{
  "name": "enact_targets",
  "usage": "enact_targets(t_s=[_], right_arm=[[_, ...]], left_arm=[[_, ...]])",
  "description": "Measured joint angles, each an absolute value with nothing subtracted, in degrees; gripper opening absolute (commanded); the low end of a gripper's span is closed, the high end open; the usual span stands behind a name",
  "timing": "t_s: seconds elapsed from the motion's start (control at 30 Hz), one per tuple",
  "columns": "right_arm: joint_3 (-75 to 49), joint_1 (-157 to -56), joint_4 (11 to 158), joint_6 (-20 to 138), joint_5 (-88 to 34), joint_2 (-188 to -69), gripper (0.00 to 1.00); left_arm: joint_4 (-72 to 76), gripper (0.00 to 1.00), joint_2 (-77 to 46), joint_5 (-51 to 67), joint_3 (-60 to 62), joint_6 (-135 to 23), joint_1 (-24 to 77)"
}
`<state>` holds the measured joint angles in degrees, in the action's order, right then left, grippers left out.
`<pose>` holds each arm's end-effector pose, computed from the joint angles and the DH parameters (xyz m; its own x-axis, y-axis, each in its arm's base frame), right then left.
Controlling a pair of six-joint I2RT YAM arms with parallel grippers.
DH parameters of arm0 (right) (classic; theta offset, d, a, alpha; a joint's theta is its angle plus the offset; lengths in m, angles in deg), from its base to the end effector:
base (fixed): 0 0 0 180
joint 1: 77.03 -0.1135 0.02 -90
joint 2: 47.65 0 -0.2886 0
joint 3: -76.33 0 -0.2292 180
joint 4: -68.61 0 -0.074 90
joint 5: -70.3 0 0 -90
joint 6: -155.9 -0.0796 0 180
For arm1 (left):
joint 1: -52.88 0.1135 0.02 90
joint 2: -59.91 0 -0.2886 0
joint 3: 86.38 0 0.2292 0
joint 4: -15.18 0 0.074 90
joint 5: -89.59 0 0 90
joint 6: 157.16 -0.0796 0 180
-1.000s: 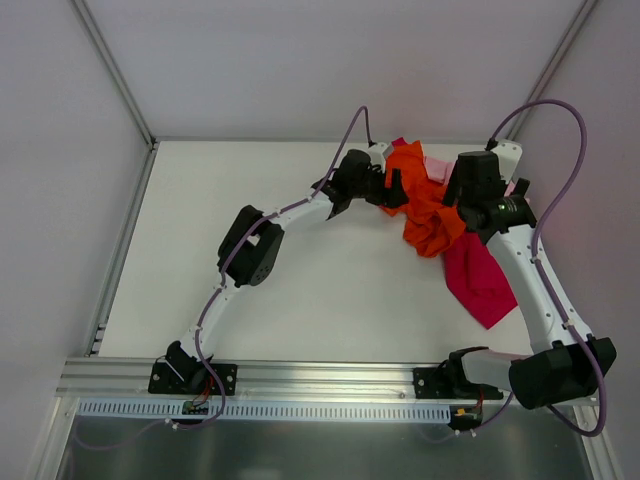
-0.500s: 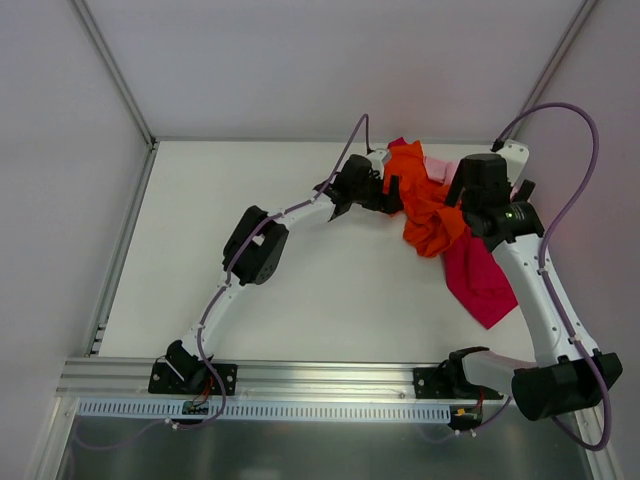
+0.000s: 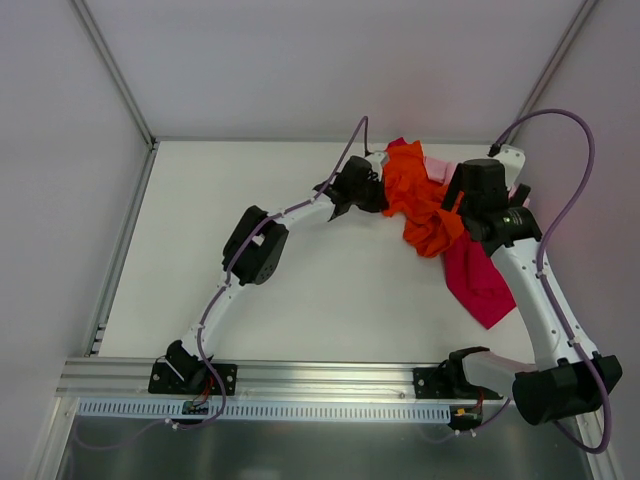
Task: Fold and stack the t-shirts
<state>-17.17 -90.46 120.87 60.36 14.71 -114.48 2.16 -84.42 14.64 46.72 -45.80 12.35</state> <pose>0.2438 0.0120 0.3807 -0.4952 -0.0364 -0.8680 0.3208 0.9209 -0.2216 0.4554 -0.4166 0.1752 -0.5848 0.0373 -0.8103 0.6383 0.6375 -0.4314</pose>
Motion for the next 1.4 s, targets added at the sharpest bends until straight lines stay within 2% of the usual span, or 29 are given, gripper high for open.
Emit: enact_targets(t_s=[0.1,0.23,0.43,0.73,1.2,1.4], right_arm=[[-17.54,-90.53,120.36,60.38,14.05,-114.48,1.0],[-18.39,-90.57,119.51,60.41,13.6,-114.65,1.0],[-20.51,-91.62,118.33,59.86,11.63,-116.77,1.0],[-21.74,-96.74,117.15,59.01,10.89,-120.93,1.0],[-22.57,-101.76,116.54,58.9,9.07,-125.98,1.0],[-24.01,-104.71,114.18,58.61,4.26,-129.8,1.0]], left_arm=[[2.42,0.0,-83.33,13.04,44.23,-46.24,12.33],[2.7,0.0,-74.83,7.9,30.37,-46.63,12.04],[3.69,0.0,-53.43,-2.72,11.49,-45.12,11.61],[2.68,0.0,-26.19,-20.25,-3.42,-42.72,11.56],[-9.41,0.0,-12.25,-38.63,-11.77,-38.0,11.58],[-13.47,0.0,-6.55,-44.99,-12.27,-35.29,11.69]])
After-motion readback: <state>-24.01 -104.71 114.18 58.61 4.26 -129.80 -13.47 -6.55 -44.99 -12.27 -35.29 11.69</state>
